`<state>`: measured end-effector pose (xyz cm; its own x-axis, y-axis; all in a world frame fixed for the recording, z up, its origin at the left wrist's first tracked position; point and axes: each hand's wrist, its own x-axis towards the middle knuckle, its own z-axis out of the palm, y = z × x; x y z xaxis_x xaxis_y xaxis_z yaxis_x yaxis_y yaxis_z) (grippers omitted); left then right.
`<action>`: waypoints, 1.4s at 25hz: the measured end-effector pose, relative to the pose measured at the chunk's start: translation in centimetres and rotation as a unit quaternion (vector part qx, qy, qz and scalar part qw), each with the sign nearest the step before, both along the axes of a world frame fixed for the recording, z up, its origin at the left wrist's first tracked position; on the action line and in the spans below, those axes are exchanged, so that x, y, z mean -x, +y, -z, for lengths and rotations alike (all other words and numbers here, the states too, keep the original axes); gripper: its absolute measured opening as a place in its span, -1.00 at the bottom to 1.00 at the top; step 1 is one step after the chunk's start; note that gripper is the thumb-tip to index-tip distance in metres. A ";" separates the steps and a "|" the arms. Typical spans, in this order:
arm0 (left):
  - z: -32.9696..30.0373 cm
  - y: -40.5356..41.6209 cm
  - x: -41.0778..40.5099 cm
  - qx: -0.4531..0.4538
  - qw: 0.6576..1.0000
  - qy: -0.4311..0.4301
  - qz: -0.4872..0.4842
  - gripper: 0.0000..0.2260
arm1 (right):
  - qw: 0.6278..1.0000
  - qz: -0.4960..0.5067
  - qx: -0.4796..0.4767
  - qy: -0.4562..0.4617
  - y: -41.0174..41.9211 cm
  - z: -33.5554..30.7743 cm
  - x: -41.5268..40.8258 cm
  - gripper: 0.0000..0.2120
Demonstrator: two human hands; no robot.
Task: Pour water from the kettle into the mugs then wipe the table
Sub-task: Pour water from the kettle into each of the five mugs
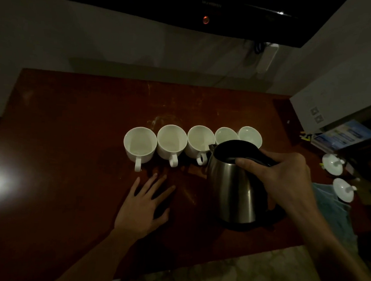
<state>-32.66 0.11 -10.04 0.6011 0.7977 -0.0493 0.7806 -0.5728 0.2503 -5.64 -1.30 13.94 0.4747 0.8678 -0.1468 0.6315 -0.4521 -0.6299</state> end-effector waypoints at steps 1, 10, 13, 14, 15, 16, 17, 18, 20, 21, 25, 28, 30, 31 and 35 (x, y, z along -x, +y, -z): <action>0.0 0.0 0.0 -0.001 1.000 -0.001 0.000 -0.43 | 1.000 -0.001 0.001 0.000 0.0 0.0 0.0 -0.26; -0.3 0.0 0.0 0.005 1.000 -0.006 -0.001 -0.42 | 1.000 -0.008 0.006 0.000 0.2 0.3 -0.1 -0.26; -0.3 0.1 -0.1 0.008 1.000 -0.008 -0.001 -0.41 | 1.000 -0.003 0.008 0.005 0.4 0.5 -0.1 -0.26; -0.2 0.1 0.0 0.009 1.000 -0.004 -0.002 -0.41 | 1.000 -0.003 0.010 0.004 0.4 0.7 -0.1 -0.26; -0.2 0.1 0.0 0.009 1.000 -0.001 -0.003 -0.40 | 1.000 -0.003 0.011 0.003 0.4 0.7 -0.1 -0.27; -0.1 0.1 -0.1 0.008 1.000 0.000 -0.003 -0.40 | 1.000 -0.003 0.012 0.002 0.3 0.8 -0.2 -0.29; 0.0 0.0 -0.1 0.007 1.000 0.002 -0.003 -0.40 | 1.000 -0.003 0.012 -0.001 0.2 0.9 -0.2 -0.31; 0.0 0.1 -0.1 0.007 1.000 0.004 -0.003 -0.40 | 1.000 -0.004 0.014 -0.004 0.2 0.9 -0.2 -0.32; 0.0 0.1 -0.1 0.005 1.000 0.005 -0.002 -0.40 | 1.000 -0.002 0.015 -0.008 0.2 1.0 -0.4 -0.34; 0.0 0.1 -0.1 0.004 1.000 0.004 -0.001 -0.40 | 1.000 0.000 0.015 -0.009 0.3 1.0 -0.4 -0.35; 0.0 0.0 -0.1 0.001 1.000 0.005 -0.001 -0.39 | 1.000 -0.009 0.013 -0.008 0.4 0.9 -0.2 -0.32; 0.0 0.1 -0.1 -0.001 1.000 0.008 -0.001 -0.39 | 1.000 -0.009 0.017 -0.006 0.4 0.8 -0.2 -0.30; -0.1 0.0 -0.1 -0.003 1.000 0.008 -0.002 -0.39 | 1.000 -0.009 0.018 -0.013 0.5 0.9 -0.4 -0.35; -0.1 0.0 -0.1 -0.002 1.000 0.007 -0.002 -0.39 | 1.000 -0.011 0.019 -0.018 0.5 0.9 -0.4 -0.38; -0.1 0.1 -0.1 0.002 1.000 0.010 0.000 -0.39 | 0.999 -0.020 0.019 -0.019 0.5 0.8 -0.3 -0.43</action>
<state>-32.56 0.18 -9.97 0.6004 0.7971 -0.0645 0.7850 -0.5720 0.2381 -5.31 -0.83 13.10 0.4451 0.8807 -0.1619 0.6730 -0.4482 -0.5884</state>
